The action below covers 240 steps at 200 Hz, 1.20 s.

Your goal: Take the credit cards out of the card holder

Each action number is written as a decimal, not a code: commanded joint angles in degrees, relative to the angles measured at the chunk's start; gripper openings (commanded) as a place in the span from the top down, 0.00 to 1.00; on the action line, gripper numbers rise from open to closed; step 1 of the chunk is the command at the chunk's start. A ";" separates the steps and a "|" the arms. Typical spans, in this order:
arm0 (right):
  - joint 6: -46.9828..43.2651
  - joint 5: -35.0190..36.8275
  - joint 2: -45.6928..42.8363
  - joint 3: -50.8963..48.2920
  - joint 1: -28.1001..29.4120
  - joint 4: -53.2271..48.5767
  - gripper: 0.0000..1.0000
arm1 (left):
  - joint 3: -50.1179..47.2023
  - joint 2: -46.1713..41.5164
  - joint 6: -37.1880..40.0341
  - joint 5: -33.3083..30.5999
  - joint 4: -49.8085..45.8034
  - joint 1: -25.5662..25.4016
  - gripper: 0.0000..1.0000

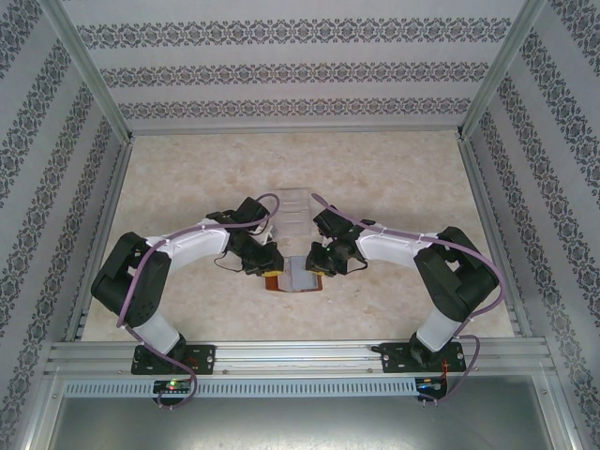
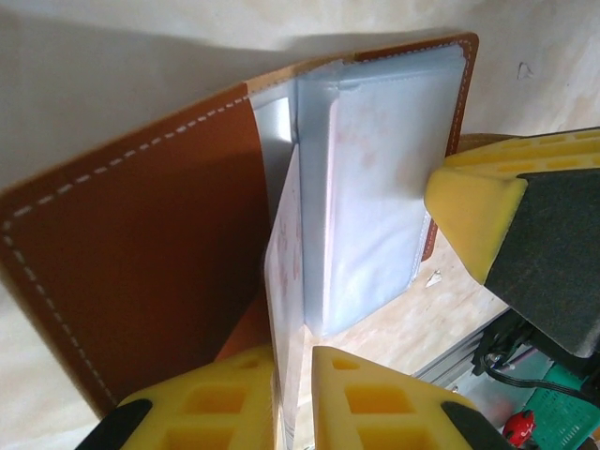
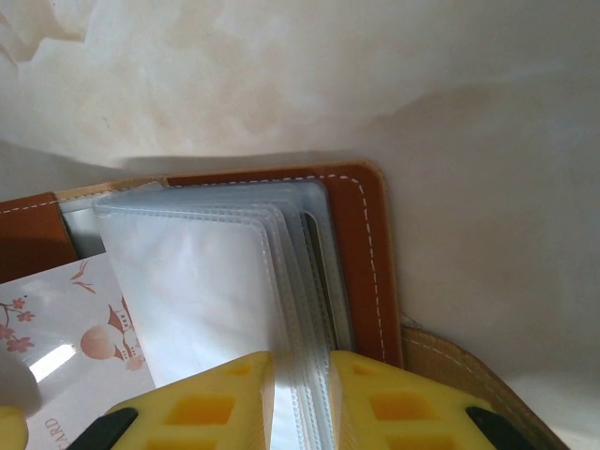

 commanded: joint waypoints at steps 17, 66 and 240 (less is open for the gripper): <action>-1.19 1.62 -1.74 0.26 0.17 -1.56 0.76 | -0.35 1.54 -0.20 0.22 -0.31 -1.20 0.87; -1.69 3.30 -4.08 0.48 0.06 -3.42 0.73 | 0.44 0.71 -0.01 -2.19 -1.08 -1.29 0.94; -6.49 4.44 -8.13 2.46 -5.63 -8.35 0.72 | 16.29 -1.43 22.39 -9.25 -17.64 -0.22 1.00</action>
